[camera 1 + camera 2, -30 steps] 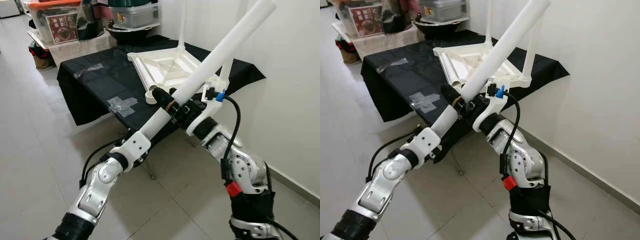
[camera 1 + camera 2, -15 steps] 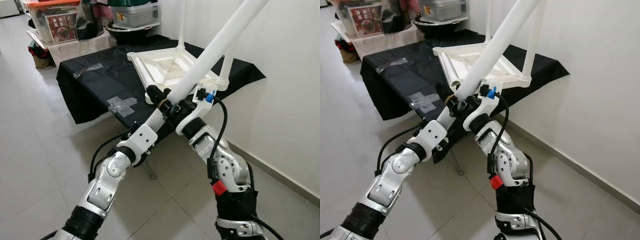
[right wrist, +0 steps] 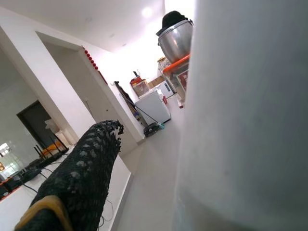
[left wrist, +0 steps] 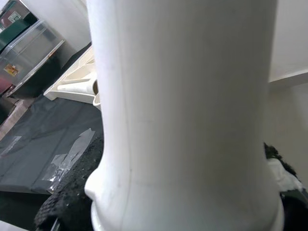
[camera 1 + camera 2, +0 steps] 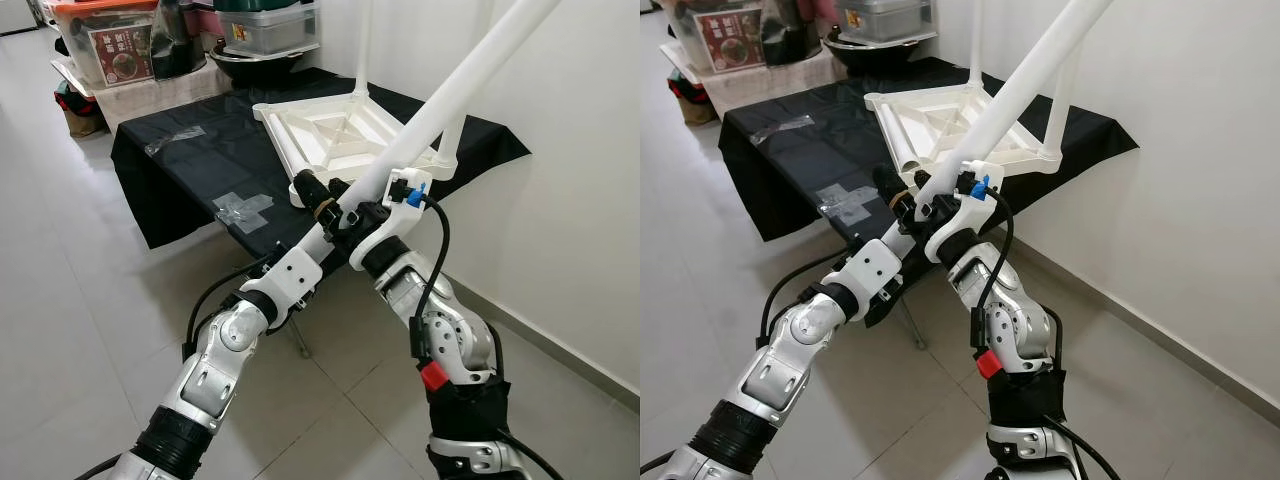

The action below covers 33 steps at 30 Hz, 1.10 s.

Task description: Building children table

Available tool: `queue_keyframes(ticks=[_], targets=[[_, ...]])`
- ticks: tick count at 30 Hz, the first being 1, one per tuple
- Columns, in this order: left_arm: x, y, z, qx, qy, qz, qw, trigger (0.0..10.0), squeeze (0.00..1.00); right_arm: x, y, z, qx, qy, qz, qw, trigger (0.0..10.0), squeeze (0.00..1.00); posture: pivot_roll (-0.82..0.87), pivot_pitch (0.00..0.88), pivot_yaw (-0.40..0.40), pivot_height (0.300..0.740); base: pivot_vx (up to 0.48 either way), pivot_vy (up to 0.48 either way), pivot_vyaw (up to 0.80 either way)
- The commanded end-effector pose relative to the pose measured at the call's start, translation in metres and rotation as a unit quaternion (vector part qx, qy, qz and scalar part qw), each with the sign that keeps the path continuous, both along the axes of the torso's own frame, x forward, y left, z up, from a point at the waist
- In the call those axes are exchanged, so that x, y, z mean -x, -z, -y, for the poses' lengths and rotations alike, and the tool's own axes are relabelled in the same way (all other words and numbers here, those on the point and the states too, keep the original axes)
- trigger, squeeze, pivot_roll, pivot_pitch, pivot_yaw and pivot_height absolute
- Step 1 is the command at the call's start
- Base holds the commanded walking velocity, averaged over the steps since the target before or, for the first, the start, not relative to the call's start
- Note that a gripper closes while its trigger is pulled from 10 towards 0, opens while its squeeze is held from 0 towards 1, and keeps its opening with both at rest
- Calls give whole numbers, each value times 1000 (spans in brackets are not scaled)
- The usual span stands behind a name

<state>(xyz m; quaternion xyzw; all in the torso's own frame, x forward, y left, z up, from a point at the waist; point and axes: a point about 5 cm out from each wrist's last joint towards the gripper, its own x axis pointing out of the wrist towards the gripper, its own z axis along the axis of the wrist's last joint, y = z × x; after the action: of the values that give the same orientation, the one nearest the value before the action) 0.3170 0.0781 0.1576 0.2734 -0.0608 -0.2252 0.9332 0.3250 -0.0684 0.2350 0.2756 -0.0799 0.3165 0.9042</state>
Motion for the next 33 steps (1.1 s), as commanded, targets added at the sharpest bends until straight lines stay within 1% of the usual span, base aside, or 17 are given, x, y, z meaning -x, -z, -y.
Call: queue_keyframes(ticks=[1, 5, 6, 17, 23, 26, 27, 30, 31, 33], targets=[[3, 2, 13, -18, 30, 4, 999, 10000, 0, 2, -1, -14, 5, -25, 3, 1000, 10000, 0, 98, 44, 2, 740, 0, 0, 0], [5, 4, 15, -28, 38, 7, 999, 10000, 0, 1, 0, -13, 5, -23, 3, 1000, 10000, 0, 96, 42, 3, 740, 0, 0, 0], [5, 5, 16, -30, 41, 7, 999, 10000, 0, 0, -1, -12, 4, -22, 5, 1000, 0, 0, 98, 41, 3, 740, 0, 0, 0], [9, 10, 16, -43, 46, 6, 998, 10000, 0, -3, -5, -10, -4, -18, 10, 1000, 0, 0, 96, 40, 2, 740, 0, 0, 0], [9, 12, 13, -44, 37, 6, 998, 10000, 0, -3, -5, -9, -3, -18, 12, 1000, 0, 0, 98, 40, 0, 740, 0, 0, 0], [8, 14, 10, -38, 28, -4, 999, 10000, 0, -3, -5, -8, -2, -18, 13, 1000, 0, 0, 96, 38, -2, 740, 0, 0, 0], [8, 15, 8, -34, 24, -8, 999, 10000, 1000, -4, -6, -7, -2, -17, 14, 1000, 0, 0, 96, 37, -2, 740, 0, 0, 0], [8, 16, 6, -30, 23, -11, 999, 10000, 1000, -4, -7, -7, -2, -17, 15, 1000, 0, 0, 95, 37, -2, 740, 0, 0, 0], [8, 18, 2, -34, 15, -11, 999, 10000, 1000, -5, -8, -6, -3, -14, 18, 1000, 0, 0, 95, 29, -1, 740, 0, 0, 0], [8, 19, 0, -38, 9, -10, 999, 10000, 1000, -6, -9, -5, -4, -11, 19, 1000, 0, 0, 95, 29, -1, 740, 0, 0, 0]])
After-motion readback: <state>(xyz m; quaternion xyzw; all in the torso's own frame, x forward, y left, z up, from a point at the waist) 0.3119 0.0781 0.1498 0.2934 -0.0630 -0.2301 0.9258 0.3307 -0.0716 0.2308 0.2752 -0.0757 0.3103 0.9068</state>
